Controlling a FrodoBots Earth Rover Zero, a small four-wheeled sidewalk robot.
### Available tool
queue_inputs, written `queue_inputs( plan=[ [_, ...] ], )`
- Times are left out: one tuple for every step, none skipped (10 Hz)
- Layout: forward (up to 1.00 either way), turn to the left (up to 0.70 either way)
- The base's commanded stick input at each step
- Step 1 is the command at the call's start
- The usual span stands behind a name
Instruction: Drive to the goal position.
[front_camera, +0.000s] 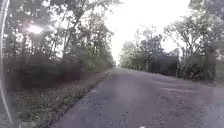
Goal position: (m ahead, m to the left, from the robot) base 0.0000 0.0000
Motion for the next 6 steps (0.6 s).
queue_inputs(
  plan=[
    [0.05, 0.0],
    [0.05, 0.0],
    [0.05, 0.0],
    [0.05, 0.0],
    [0.05, 0.0],
    [0.06, 0.0]
  ],
)
